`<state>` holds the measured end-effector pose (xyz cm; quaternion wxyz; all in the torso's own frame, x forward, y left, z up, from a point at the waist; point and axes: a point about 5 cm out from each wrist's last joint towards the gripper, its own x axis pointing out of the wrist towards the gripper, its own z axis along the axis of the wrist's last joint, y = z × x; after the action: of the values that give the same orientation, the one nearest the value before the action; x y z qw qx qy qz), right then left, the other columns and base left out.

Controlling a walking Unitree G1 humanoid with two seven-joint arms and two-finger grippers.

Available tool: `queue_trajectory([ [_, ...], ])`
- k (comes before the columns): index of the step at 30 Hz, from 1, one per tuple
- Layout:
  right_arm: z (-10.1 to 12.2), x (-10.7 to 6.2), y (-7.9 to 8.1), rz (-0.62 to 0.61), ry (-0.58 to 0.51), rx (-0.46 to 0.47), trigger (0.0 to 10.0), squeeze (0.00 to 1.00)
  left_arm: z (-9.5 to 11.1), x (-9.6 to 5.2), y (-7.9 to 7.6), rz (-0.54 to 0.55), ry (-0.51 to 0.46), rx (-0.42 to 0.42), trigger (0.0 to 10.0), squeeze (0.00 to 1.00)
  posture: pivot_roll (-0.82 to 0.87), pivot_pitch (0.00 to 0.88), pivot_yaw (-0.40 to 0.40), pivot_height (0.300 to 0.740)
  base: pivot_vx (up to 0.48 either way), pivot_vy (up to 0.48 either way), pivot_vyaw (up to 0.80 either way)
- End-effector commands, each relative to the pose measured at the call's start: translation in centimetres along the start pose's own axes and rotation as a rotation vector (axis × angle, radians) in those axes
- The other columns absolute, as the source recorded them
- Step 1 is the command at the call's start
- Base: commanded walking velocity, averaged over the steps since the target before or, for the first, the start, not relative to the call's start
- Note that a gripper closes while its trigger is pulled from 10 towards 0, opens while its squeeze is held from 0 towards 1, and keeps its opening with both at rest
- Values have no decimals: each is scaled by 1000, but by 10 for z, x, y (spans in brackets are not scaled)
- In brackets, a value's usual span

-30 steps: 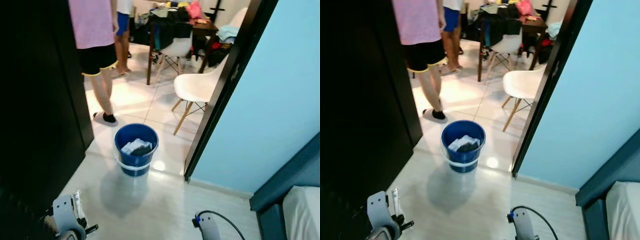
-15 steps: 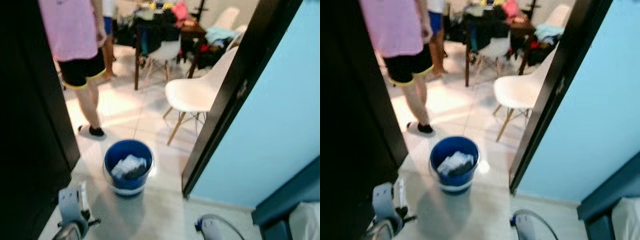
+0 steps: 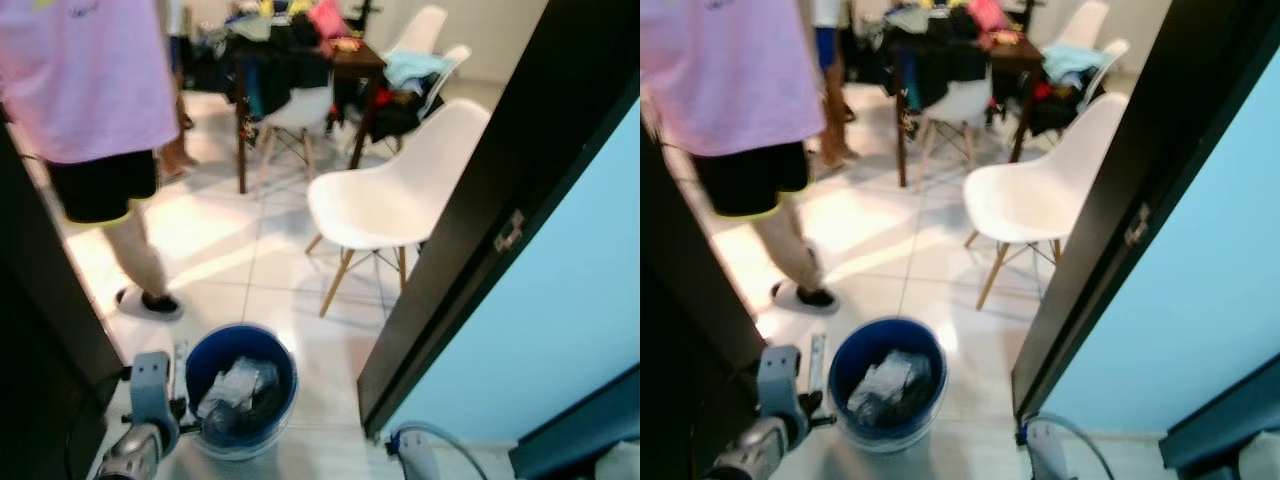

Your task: Clean up the room

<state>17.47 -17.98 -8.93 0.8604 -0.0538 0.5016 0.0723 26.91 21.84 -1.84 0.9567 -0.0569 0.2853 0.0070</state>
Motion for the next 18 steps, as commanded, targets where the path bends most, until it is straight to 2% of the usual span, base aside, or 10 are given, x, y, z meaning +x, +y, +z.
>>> queue_trajectory([
  [1,-5,-2,-6,-21,10,18,10000,0,-4,1,-6,-1,27,23,10000,0,-99,78,-60,740,0,0,0],
  [6,-6,-2,-7,-22,11,20,10000,0,-4,1,-6,1,29,25,10000,0,-99,78,-60,740,0,0,0],
  [8,-7,-2,-8,-25,16,19,10000,0,-3,2,-8,-10,33,69,10000,0,-104,81,-61,740,0,0,0],
  [9,-9,-2,-9,-28,20,19,10000,0,-1,3,-9,-19,36,119,10000,0,-109,81,-60,740,0,0,0],
  [10,-9,-2,-9,-28,20,19,10000,0,-1,3,-9,-19,36,119,10000,0,-109,81,-60,740,0,0,0],
  [12,-12,-3,-11,-33,30,19,10000,0,2,4,-11,-14,49,237,10000,0,-121,82,-59,740,0,0,0],
  [14,-12,-3,-11,-33,30,19,10000,0,2,4,-11,-14,49,237,10000,0,-121,82,-59,740,0,0,0],
  [15,-14,-4,-12,-36,33,20,10000,0,2,5,-11,-7,61,293,10000,0,-132,84,-57,740,0,0,0],
  [16,-14,-4,-12,-36,33,20,10000,0,2,5,-11,-7,61,293,10000,0,-132,84,-57,740,0,0,0],
  [18,-16,-4,-13,-41,35,26,10000,0,5,6,-12,1,63,380,10000,0,-152,92,-55,740,0,0,0],
])
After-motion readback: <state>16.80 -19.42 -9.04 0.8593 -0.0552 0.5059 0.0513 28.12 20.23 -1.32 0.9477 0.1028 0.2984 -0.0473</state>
